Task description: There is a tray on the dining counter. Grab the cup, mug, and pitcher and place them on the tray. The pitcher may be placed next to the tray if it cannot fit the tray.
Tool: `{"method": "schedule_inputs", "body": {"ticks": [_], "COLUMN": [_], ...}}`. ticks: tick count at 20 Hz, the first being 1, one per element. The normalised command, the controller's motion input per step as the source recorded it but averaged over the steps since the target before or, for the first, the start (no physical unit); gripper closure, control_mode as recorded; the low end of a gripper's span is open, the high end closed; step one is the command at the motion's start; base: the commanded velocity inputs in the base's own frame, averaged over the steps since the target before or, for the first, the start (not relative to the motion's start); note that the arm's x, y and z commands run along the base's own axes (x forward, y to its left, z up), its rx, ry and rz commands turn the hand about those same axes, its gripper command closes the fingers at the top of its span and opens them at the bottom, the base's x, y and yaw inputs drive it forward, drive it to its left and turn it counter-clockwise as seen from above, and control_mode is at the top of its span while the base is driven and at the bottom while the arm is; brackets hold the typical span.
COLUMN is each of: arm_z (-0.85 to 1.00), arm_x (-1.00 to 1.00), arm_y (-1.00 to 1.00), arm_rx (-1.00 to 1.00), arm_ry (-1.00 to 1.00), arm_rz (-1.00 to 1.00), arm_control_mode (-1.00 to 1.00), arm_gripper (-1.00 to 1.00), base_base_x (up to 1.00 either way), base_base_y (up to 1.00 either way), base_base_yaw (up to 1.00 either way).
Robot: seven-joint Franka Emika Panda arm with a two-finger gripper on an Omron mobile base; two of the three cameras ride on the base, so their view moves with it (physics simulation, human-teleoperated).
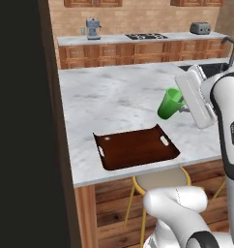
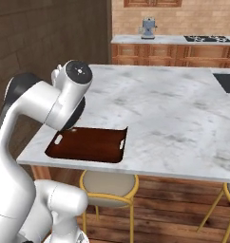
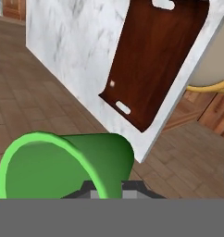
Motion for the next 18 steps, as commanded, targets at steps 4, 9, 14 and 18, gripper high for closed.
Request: {"method": "schedule_inputs", "body": {"ticks": [4,9,14,18], "arm_z": [0.00,-0.01,-0.10,-0.30], "arm_x": [0.00,0.05,0.34,0.37], "arm_y": [0.00,0.04,0.27,0.33], "arm_rx": [0.00,0.00,-0.03,-0.09], "arm_ry": [0.00,0.03,0.16,0.17], "arm_rz": [0.00,0.02,0.06,0.06], "arm_control_mode": [1.00,-1.00,-1.00,-1.00], "arm_gripper": [1.00,1.00,1.00,1.00], "base_base_x": [0.31,0.22,0.00,0.00], "base_base_y": [0.19,0.13,0.00,0.00], "base_base_yaw": [0.05,0.07,0.00,0.00]}}
